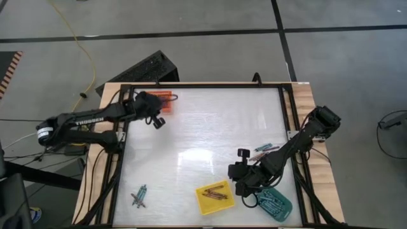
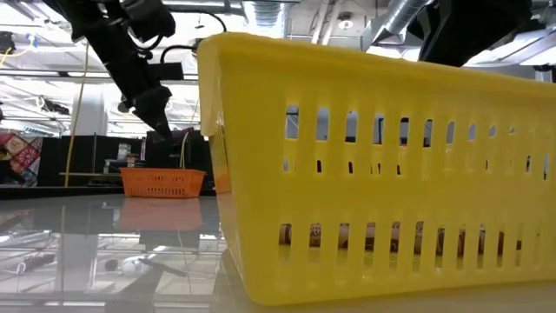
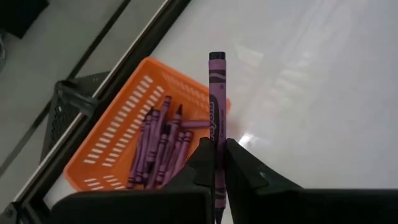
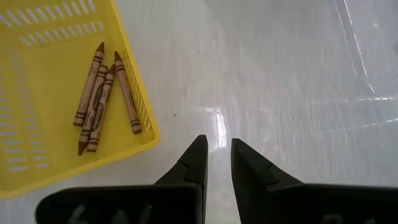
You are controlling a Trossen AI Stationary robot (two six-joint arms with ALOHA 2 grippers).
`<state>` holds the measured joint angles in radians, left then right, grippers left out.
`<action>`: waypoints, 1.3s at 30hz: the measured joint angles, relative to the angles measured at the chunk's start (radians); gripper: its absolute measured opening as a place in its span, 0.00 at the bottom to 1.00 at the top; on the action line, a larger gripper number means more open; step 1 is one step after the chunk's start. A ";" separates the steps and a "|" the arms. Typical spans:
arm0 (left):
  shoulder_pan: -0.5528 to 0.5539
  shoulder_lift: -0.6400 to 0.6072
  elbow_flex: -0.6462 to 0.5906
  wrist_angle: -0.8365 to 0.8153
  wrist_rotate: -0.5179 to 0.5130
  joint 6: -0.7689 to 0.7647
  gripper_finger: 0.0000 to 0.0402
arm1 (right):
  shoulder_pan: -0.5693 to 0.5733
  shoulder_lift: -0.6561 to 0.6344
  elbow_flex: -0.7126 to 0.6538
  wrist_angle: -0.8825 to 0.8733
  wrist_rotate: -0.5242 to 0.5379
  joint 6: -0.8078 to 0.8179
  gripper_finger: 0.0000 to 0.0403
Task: Sort crayons
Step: Put the purple crayon into the orange bin
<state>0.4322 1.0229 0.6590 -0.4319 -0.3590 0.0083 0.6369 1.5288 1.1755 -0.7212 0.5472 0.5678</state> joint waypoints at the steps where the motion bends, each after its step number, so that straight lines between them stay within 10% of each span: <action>1: 0.024 0.000 0.000 0.002 0.019 0.009 0.00 | 0.000 0.000 0.000 0.000 0.000 0.000 0.16; 20: 0.280 0.043 0.000 0.055 0.222 0.208 0.00 | -0.030 0.000 0.000 0.024 0.001 0.007 0.16; 39: 0.335 0.156 0.000 0.140 0.218 0.269 0.00 | -0.072 0.000 0.000 0.027 -0.002 0.008 0.16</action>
<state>0.7675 1.1786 0.6594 -0.2920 -0.1414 0.2770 0.5651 1.5288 1.1755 -0.6941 0.5453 0.5755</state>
